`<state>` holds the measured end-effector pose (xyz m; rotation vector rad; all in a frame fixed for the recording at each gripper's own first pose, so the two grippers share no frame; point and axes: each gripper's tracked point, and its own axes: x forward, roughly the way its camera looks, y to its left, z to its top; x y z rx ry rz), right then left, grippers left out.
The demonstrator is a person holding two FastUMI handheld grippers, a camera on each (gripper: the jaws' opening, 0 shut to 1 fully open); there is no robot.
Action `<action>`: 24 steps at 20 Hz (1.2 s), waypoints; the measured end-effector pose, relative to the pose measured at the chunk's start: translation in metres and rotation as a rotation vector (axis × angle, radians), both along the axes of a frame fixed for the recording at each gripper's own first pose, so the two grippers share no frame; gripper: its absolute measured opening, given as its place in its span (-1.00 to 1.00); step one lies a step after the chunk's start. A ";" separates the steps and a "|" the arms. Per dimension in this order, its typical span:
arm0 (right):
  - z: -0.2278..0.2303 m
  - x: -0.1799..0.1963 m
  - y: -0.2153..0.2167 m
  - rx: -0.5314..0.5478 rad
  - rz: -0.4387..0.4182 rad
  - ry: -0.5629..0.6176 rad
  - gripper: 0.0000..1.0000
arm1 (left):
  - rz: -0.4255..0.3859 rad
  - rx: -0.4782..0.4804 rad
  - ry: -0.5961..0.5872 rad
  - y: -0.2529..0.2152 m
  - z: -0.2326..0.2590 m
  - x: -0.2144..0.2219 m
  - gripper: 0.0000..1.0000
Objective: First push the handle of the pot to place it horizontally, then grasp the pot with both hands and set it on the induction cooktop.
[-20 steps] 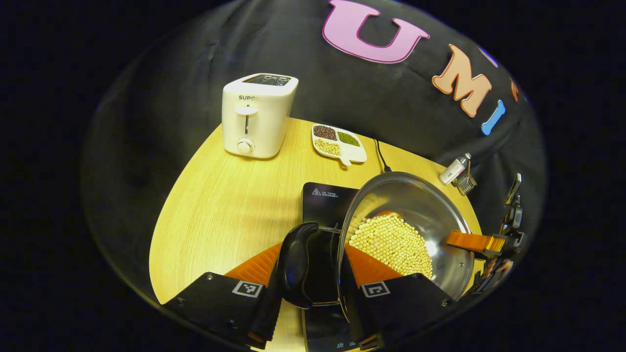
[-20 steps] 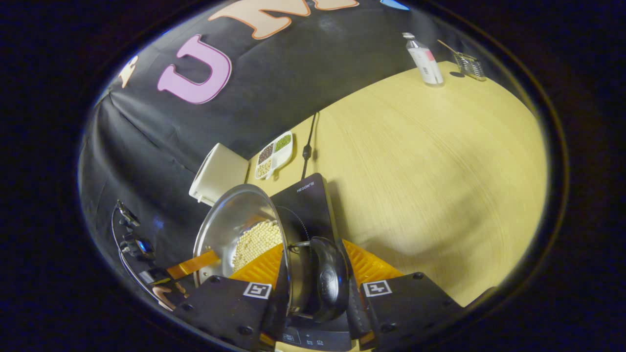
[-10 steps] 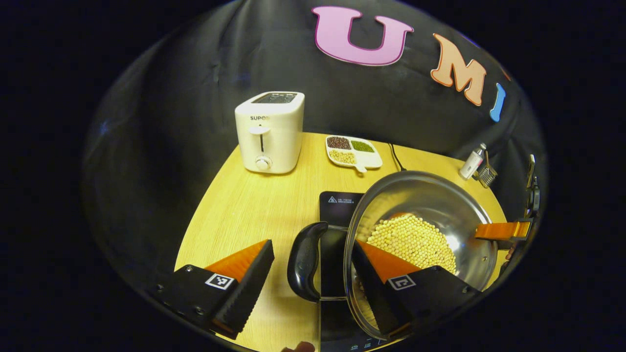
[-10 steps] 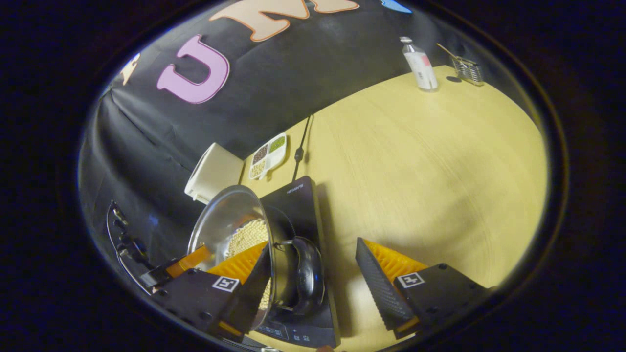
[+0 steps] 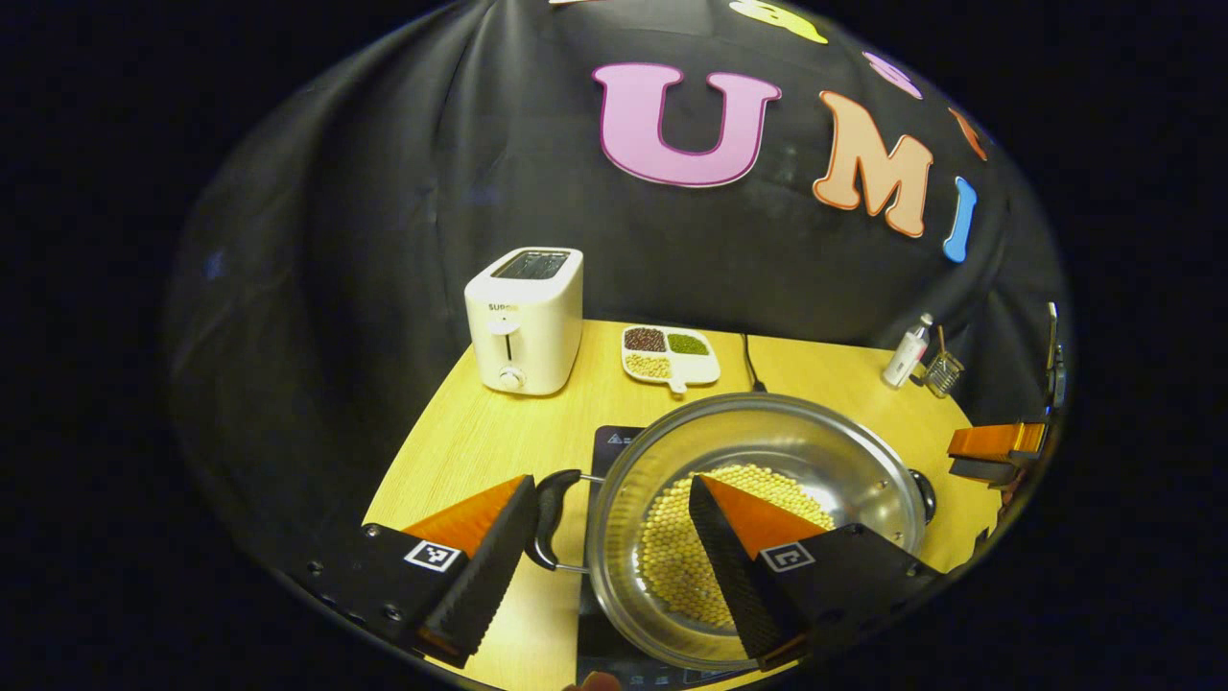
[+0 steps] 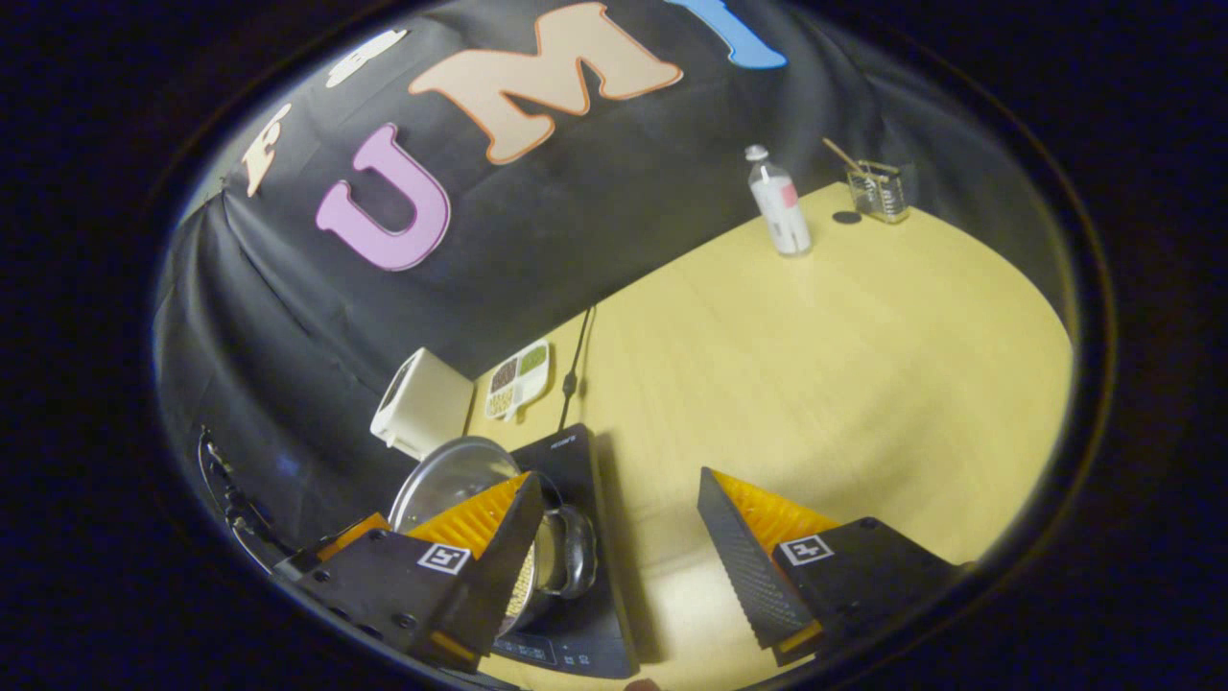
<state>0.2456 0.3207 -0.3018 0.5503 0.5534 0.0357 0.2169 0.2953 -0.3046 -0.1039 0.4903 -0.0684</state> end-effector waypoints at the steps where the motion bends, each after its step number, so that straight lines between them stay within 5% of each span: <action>1: 0.011 -0.003 -0.009 0.007 -0.010 -0.021 1.00 | 0.002 0.012 -0.016 -0.005 0.008 -0.004 0.94; 3: 0.032 -0.010 -0.030 -0.013 -0.021 -0.066 0.83 | 0.008 0.042 -0.055 -0.017 0.026 -0.011 0.95; 4: 0.043 -0.015 -0.042 -0.038 -0.019 -0.092 0.99 | 0.010 0.051 -0.066 -0.025 0.033 -0.016 0.94; 7: 0.072 -0.029 -0.074 -0.121 0.002 -0.157 0.99 | 0.031 0.056 -0.093 -0.058 0.054 -0.035 0.94; 8: 0.083 -0.034 -0.084 -0.156 0.014 -0.180 0.83 | 0.041 0.058 -0.103 -0.071 0.061 -0.042 0.94; 9: 0.094 -0.038 -0.096 -0.192 0.022 -0.203 0.99 | 0.059 0.066 -0.118 -0.084 0.071 -0.046 0.94; 10: 0.105 -0.044 -0.107 -0.221 0.027 -0.221 0.83 | 0.083 0.074 -0.152 -0.096 0.082 -0.051 0.94; 14: 0.154 -0.067 -0.146 -0.253 0.048 -0.316 0.83 | 0.148 0.110 -0.229 -0.151 0.119 -0.080 0.94; 20: 0.203 -0.113 -0.217 -0.328 0.026 -0.434 0.83 | 0.134 0.049 -0.364 -0.243 0.184 -0.119 0.93; 21: 0.206 -0.121 -0.226 -0.335 0.022 -0.440 1.00 | 0.148 0.061 -0.409 -0.250 0.197 -0.122 0.94; 22: 0.207 -0.128 -0.235 -0.340 0.018 -0.444 0.82 | 0.159 0.083 -0.450 -0.255 0.207 -0.127 0.92; 24: 0.210 -0.139 -0.253 -0.347 0.006 -0.455 0.83 | 0.163 0.119 -0.506 -0.271 0.222 -0.138 0.92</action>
